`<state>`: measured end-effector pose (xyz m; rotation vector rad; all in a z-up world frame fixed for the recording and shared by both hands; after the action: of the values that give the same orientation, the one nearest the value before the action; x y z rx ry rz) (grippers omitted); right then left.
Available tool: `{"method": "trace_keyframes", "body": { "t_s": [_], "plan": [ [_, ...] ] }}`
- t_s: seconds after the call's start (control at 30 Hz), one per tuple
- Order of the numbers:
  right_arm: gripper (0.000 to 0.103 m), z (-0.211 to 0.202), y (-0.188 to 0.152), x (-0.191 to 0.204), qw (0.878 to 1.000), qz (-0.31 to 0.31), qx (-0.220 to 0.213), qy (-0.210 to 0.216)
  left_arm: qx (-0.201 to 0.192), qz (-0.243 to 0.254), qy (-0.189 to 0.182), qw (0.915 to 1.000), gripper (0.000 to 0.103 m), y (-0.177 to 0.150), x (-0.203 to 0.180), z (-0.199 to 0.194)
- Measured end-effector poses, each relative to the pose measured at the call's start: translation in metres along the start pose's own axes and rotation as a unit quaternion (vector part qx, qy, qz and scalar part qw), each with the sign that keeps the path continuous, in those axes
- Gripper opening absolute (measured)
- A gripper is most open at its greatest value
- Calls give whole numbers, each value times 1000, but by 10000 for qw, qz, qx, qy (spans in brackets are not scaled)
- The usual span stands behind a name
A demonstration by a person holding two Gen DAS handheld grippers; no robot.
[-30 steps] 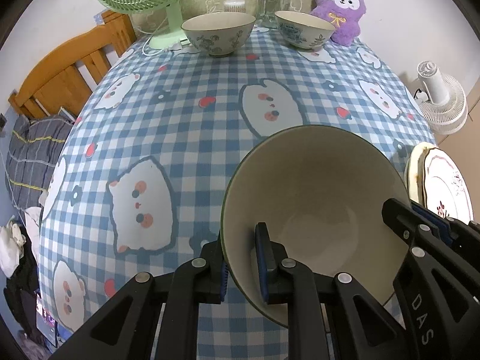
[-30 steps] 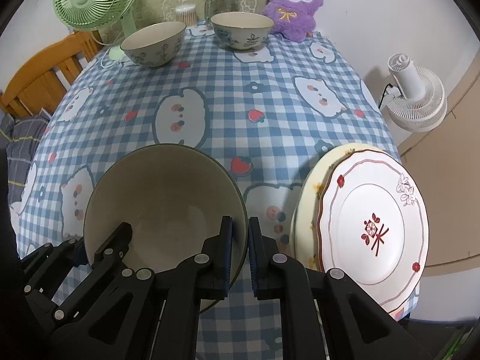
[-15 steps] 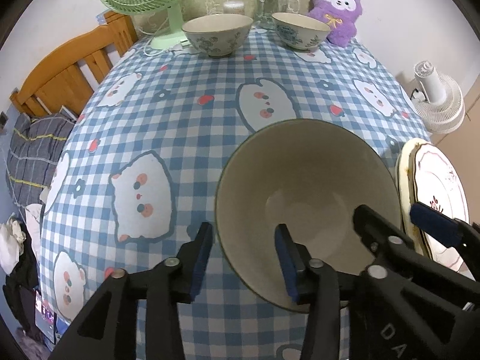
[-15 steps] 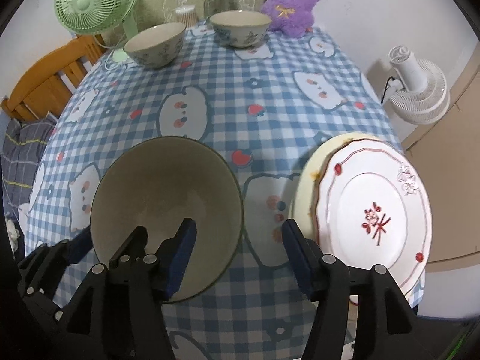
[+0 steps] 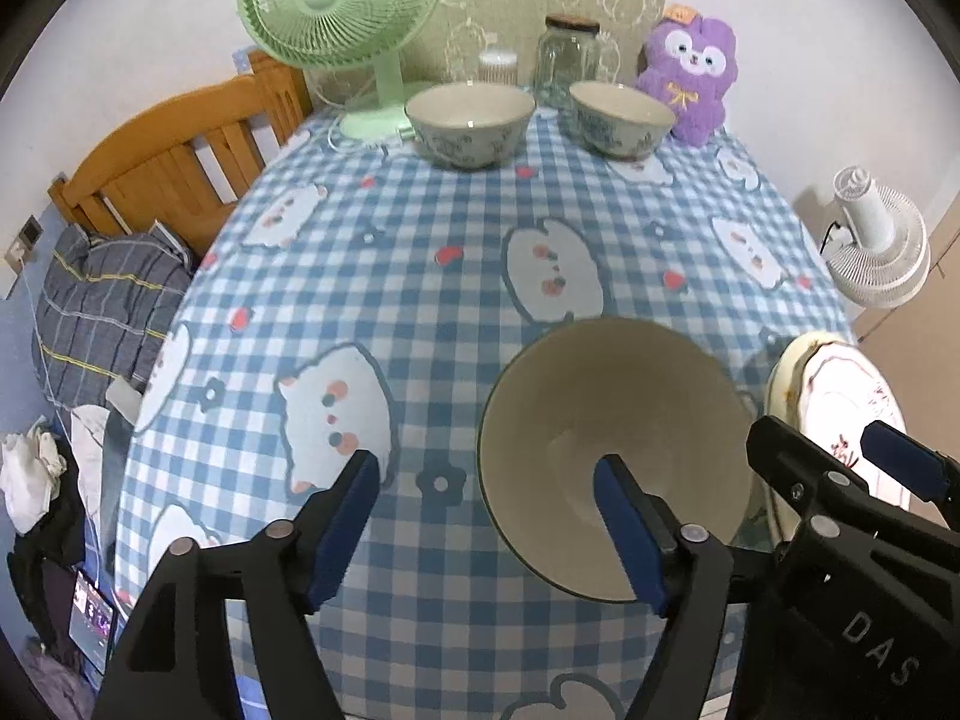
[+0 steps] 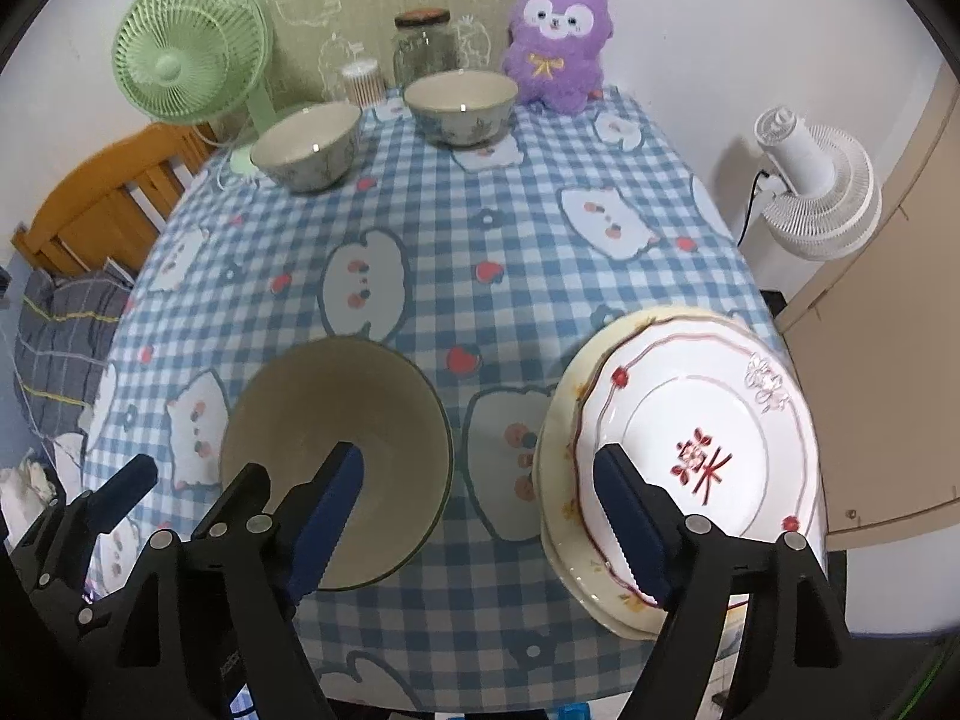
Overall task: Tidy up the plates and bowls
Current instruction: 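Lower the beige bowl beside the plate stack and open both tools, then pull both tools back and move them toward the blue-patterned bowl by the fan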
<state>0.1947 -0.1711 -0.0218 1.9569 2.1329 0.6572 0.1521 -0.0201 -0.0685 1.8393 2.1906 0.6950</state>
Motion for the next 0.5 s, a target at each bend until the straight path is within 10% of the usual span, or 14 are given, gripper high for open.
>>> {"method": "trace_keyframes", "body": {
  "t_s": [0.5],
  "plan": [
    [87,-68,22,9,9972,-263,-664,235,-730,-104,-23,9973,90,24,0,-72]
  ]
}}
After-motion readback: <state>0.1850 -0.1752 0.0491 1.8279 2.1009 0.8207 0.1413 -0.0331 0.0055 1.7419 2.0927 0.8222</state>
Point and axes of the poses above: each gripper's, at about its wrist camera, not at the fingertips, and z roughly the way its jaws point, x to its left, y to its top, the point moved 1 cm from there along z, roughly the way its jaws point, and after that the axes turned 10 degrees about y, right-handed, at the moved point
